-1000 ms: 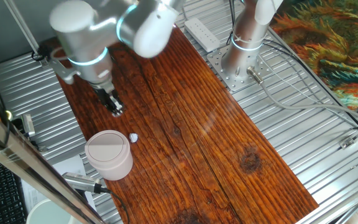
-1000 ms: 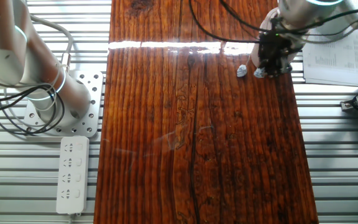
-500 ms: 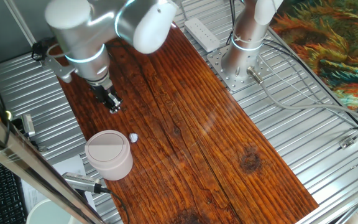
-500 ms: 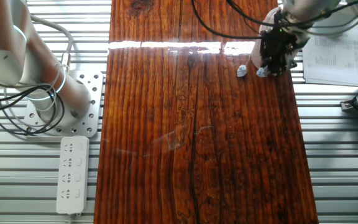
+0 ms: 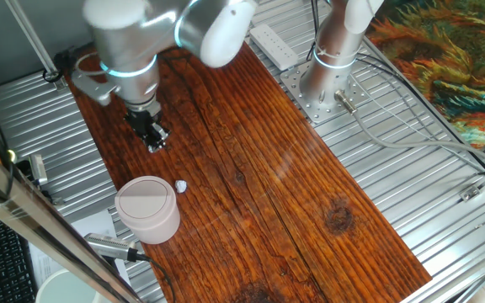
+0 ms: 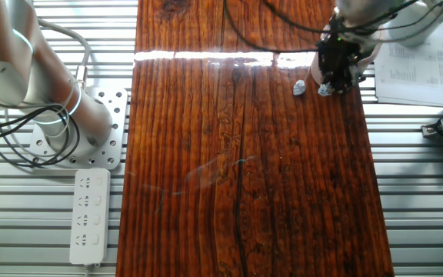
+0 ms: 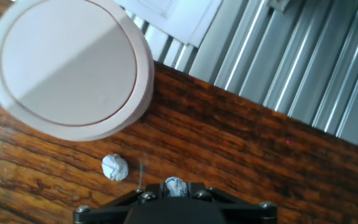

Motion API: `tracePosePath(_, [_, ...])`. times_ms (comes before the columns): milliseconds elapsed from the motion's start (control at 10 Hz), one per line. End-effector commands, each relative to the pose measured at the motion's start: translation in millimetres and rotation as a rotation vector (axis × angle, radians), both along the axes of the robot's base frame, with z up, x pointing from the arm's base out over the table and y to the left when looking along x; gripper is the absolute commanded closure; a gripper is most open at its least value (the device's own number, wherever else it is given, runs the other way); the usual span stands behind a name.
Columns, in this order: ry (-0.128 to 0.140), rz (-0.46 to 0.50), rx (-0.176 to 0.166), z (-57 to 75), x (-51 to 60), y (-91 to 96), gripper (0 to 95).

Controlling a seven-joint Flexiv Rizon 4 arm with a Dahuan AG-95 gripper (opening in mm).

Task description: Put the garbage in the trash can

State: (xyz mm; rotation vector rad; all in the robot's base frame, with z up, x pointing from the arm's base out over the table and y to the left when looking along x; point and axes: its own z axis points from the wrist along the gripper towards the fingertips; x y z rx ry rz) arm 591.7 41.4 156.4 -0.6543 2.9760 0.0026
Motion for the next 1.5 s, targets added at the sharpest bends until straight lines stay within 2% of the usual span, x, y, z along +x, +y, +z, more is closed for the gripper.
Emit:
tracePosePath(100, [0.018, -0.011, 0.002, 20.7, 3.4, 8.9, 95.0])
tracePosePath(300, [0.022, -0.021, 0.004, 38.2, 16.5, 15.9, 95.0])
tracePosePath(400, [0.024, -0.025, 0.003, 40.1, 19.1, 17.5, 95.0])
tracePosePath(500, [0.025, -0.035, 0.005, 44.3, 30.6, 24.7, 95.0])
tracePosePath(700, [0.024, -0.031, 0.006, 47.4, 41.6, 32.3, 95.0])
tracePosePath(900, [0.012, -0.023, 0.019, 46.1, 49.1, 39.4, 95.0])
tracePosePath(1000, [0.011, -0.022, 0.035, 40.3, 51.1, 46.4, 95.0])
tracePosePath(1300, [0.010, -0.047, 0.051, 34.3, 53.2, 62.7, 95.0])
tracePosePath(1500, [0.010, -0.059, 0.051, 31.0, 54.1, 75.2, 95.0])
